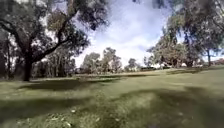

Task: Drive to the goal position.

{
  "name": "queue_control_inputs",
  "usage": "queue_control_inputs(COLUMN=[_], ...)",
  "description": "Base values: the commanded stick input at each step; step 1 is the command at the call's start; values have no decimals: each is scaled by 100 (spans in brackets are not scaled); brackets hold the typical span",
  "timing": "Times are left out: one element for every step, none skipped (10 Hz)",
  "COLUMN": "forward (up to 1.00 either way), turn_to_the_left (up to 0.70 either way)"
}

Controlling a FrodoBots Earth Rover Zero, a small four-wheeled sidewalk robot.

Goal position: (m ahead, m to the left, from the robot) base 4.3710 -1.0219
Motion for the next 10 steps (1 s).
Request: queue_control_inputs(forward=[70, 70, 70, 70, 70, 70, 70, 70, 70, 70], turn_to_the_left=[0, 0, 0, 0, 0, -3, -35, -29, 0, 0])
